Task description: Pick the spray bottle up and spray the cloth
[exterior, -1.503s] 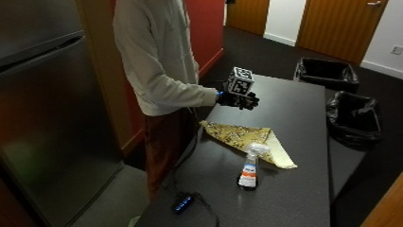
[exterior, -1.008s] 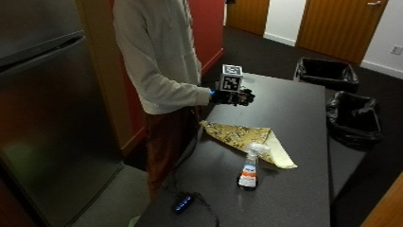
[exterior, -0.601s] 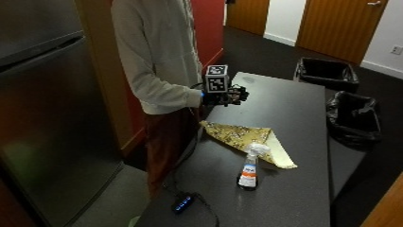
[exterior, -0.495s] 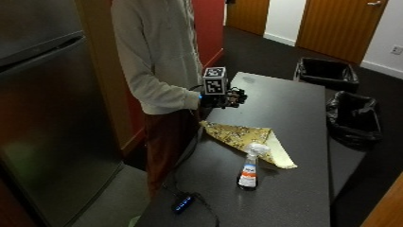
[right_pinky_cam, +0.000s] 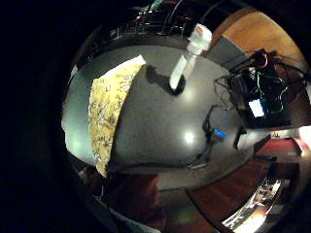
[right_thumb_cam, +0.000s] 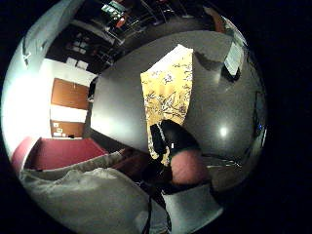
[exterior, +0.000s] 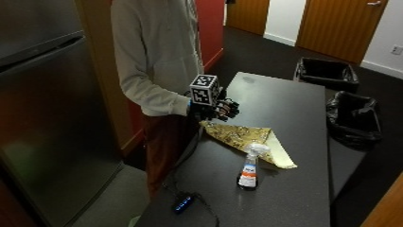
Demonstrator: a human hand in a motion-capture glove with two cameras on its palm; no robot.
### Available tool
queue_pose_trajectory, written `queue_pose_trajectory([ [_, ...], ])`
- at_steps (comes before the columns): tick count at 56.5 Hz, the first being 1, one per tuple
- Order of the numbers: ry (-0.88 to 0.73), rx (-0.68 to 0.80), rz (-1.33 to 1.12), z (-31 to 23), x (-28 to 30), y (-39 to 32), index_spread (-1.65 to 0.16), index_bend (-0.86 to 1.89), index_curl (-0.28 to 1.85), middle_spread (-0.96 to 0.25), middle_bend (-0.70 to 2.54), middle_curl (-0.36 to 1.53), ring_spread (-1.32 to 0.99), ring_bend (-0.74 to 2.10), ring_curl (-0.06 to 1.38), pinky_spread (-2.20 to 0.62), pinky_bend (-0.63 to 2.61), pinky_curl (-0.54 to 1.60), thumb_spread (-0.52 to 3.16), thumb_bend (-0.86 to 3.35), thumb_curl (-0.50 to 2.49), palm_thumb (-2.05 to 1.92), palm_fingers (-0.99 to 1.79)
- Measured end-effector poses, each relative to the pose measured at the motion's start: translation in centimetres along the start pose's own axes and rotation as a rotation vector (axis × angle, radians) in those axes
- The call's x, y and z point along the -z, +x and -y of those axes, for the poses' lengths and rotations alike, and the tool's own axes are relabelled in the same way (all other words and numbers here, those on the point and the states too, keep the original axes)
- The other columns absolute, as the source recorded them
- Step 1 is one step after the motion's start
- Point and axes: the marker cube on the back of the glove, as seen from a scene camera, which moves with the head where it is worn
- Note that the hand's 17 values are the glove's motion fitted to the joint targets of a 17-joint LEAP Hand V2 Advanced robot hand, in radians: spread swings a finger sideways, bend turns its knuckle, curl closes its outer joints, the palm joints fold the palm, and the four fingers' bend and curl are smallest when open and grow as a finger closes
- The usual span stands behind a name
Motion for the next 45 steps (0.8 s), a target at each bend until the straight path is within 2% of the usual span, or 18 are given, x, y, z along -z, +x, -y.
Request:
queue_pose_trajectory([
  [14, 0.096, -0.206, 0.194, -0.7, 0.8, 4.3, -0.40, 0.12, 0.25, -0.05, 0.26, 0.35, 0.00, 0.29, 0.26, 0.20, 0.29, 0.32, 1.02, -0.02, 0.37, 0.64, 0.27],
  [33, 0.242, -0.397, 0.479, -0.2, -0.1, 7.8, -0.29, 0.10, 0.20, -0.06, 0.29, 0.36, -0.01, 0.41, 0.31, 0.18, 0.36, 0.35, 1.00, -0.03, 0.38, 0.67, 0.28],
  [45, 0.245, -0.419, 0.575, 1.1, -1.2, 9.7, -0.26, 0.09, 0.18, -0.06, 0.24, 0.35, -0.01, 0.44, 0.32, 0.18, 0.41, 0.37, 0.99, -0.03, 0.38, 0.67, 0.21],
])
